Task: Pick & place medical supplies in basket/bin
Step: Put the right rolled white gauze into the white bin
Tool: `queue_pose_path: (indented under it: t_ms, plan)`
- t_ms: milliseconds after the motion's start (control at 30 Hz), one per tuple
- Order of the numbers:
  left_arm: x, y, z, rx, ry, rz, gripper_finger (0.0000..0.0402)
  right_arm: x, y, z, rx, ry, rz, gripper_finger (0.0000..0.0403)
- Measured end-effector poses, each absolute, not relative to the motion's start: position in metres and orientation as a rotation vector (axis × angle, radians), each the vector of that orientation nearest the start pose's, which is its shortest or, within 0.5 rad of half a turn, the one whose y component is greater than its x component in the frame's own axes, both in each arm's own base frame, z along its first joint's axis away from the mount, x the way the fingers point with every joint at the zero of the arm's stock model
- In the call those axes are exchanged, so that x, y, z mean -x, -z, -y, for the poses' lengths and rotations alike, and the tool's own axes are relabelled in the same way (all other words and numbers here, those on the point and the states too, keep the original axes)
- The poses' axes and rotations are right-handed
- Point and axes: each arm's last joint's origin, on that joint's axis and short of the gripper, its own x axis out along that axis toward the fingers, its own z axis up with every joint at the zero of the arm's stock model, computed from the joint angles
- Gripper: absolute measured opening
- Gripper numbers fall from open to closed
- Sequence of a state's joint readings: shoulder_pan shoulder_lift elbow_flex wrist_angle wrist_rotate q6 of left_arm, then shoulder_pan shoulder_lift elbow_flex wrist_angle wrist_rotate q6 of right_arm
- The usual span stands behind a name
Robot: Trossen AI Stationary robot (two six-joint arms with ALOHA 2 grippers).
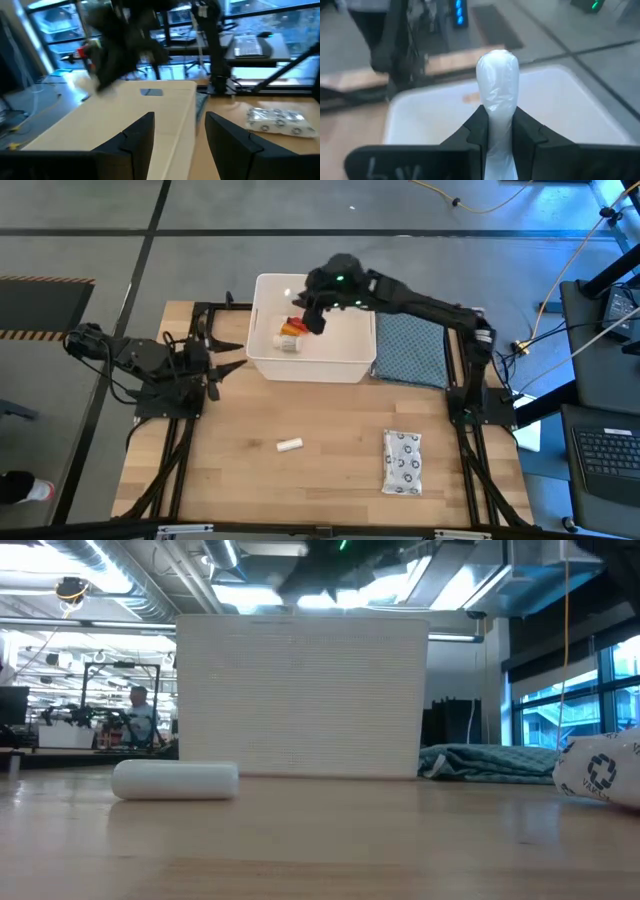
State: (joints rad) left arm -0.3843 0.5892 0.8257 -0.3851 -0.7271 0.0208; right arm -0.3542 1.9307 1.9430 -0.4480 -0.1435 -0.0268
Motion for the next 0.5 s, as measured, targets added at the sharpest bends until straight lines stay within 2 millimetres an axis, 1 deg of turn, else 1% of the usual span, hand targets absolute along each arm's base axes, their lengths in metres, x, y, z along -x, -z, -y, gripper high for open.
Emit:
queue_pose_path:
  t_ms: [100, 200, 333, 500]
  plan:
    - [-0.112, -0.353, 0.023, -0.103, -0.389, -0.13, 0.0169, -0.438, -0.339, 0.158, -0.04, 0.144, -0.492, 0.0058]
    - [-0.111, -0.353, 0.022, -0.107, -0.43, -0.13, 0.0169, -0.452, -0.306, 0.164, -0.039, 0.118, -0.566, 0.0058]
    - [-0.111, -0.353, 0.021, -0.104, -0.46, -0.128, 0.0167, -0.462, -0.271, 0.174, -0.092, 0.011, -0.623, 0.0058]
    - [-0.111, -0.353, 0.021, -0.103, -0.488, -0.127, 0.0166, -0.474, -0.232, 0.173, -0.16, -0.111, -0.675, 0.0058]
